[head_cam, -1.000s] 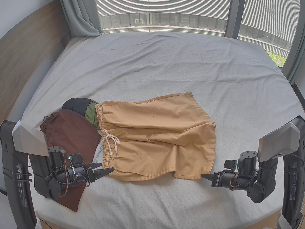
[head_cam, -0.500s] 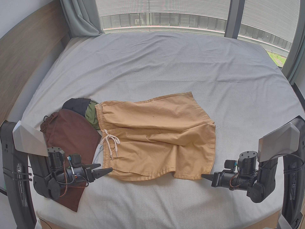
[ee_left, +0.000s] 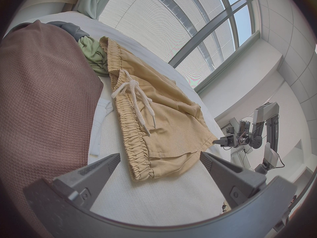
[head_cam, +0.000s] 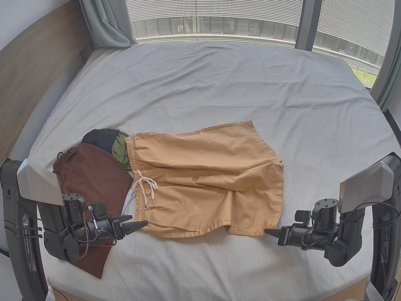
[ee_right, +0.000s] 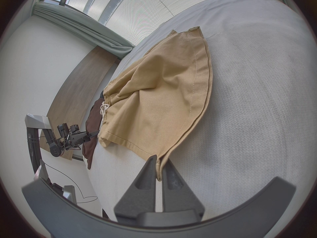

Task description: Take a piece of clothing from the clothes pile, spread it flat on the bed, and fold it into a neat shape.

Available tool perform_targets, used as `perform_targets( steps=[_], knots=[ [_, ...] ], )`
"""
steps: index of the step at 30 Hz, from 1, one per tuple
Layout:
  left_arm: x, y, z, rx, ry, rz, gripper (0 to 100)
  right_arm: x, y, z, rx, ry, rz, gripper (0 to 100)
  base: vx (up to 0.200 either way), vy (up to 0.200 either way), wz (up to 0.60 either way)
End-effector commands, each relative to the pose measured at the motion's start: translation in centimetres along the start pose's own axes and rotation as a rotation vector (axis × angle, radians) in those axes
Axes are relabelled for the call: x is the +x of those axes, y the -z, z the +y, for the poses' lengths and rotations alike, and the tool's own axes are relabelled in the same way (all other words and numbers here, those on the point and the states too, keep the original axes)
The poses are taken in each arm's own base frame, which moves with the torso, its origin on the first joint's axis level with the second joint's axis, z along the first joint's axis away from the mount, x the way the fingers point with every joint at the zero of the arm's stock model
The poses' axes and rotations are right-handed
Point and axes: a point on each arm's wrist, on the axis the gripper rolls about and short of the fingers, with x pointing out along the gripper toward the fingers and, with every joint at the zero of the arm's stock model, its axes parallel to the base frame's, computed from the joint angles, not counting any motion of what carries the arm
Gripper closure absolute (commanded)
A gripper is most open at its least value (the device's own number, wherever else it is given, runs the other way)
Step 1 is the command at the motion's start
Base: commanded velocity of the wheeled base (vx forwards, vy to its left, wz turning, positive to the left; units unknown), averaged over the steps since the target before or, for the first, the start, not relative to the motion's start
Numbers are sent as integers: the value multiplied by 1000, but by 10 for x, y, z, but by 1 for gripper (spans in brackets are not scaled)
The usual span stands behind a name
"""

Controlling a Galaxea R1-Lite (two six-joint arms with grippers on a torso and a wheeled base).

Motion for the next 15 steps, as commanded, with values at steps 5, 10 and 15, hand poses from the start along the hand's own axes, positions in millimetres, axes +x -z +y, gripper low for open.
perform_targets(
  steps=[5,10,15],
  knots=[
    [3,0,-1,4,7,3,0,1,1,1,-2,-4,3,100,0,0,0],
    [6,4,-1,-3,-7,12,0,1,0,1,-3,-4,2,100,0,0,0],
    [11,11,6,-5,-38,20,0,1,0,0,-2,-3,1,100,0,0,0]
  ],
)
